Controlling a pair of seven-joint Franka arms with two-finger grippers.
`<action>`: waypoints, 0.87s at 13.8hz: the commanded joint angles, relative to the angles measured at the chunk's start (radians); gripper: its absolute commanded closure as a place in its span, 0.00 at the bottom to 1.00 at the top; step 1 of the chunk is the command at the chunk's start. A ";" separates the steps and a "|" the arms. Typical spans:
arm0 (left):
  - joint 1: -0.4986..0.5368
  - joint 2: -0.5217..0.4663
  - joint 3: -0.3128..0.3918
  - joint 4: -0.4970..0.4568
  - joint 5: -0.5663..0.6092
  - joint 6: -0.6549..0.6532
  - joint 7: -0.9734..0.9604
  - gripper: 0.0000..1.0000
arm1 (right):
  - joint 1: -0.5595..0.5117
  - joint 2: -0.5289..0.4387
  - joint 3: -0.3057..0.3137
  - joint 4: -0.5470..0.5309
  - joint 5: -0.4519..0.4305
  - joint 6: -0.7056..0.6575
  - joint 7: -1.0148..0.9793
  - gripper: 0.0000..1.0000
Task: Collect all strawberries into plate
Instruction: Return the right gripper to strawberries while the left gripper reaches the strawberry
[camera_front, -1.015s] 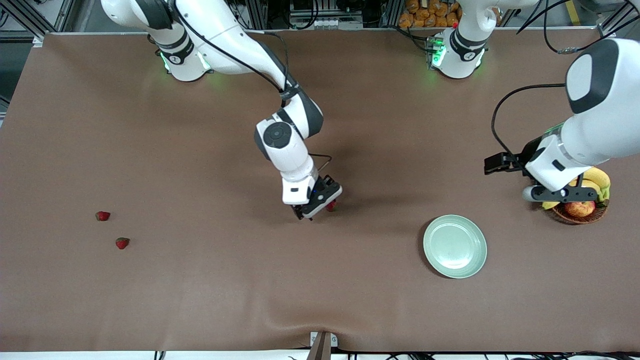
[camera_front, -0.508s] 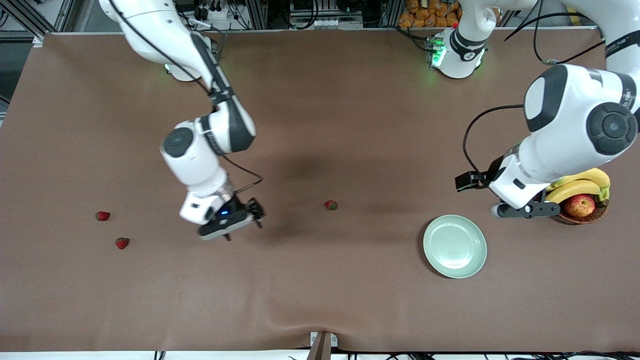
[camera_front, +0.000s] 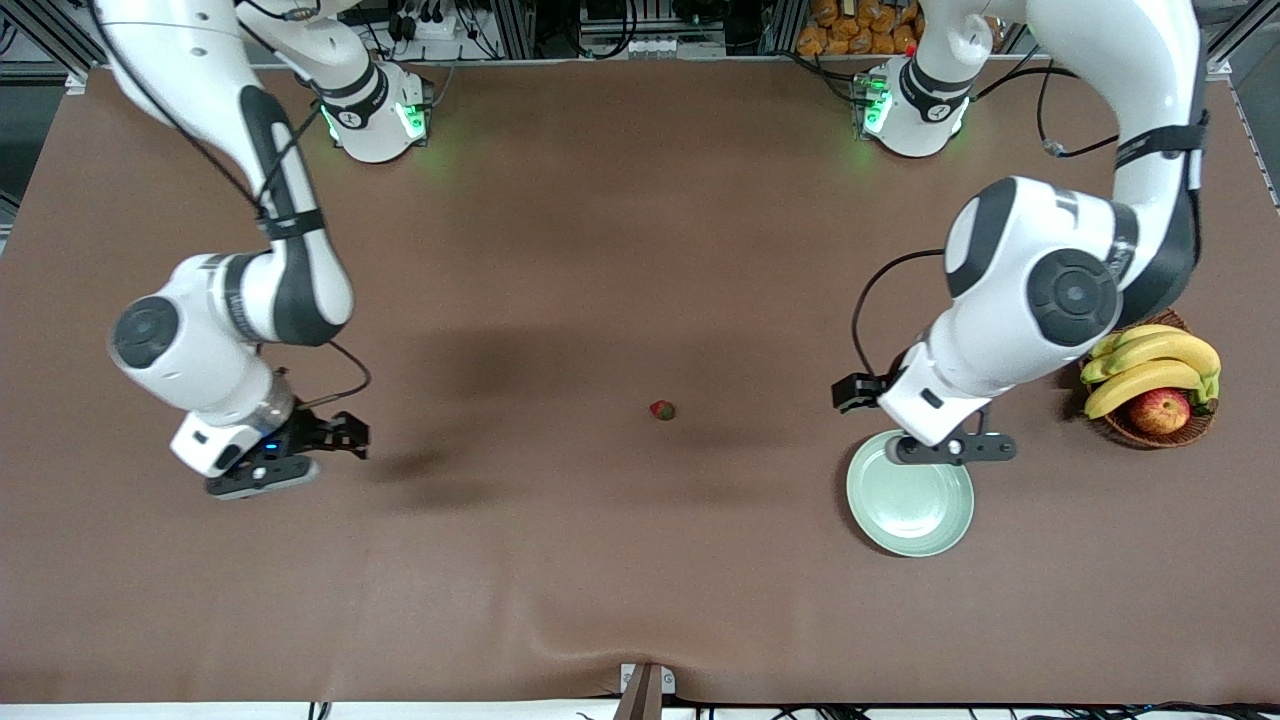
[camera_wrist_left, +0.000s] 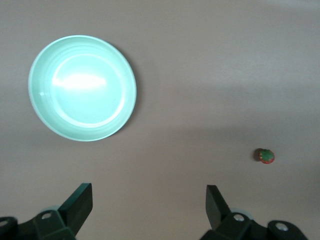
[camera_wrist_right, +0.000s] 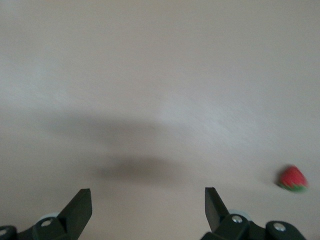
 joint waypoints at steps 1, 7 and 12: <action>-0.053 0.070 0.011 0.091 0.027 0.005 -0.016 0.00 | -0.101 -0.020 0.018 0.007 -0.013 -0.077 -0.067 0.00; -0.156 0.147 0.005 0.097 0.024 0.121 -0.074 0.00 | -0.253 0.166 0.021 0.130 0.002 -0.068 -0.375 0.00; -0.193 0.222 0.004 0.126 0.024 0.204 -0.134 0.00 | -0.286 0.247 0.030 0.196 -0.002 -0.070 -0.507 0.00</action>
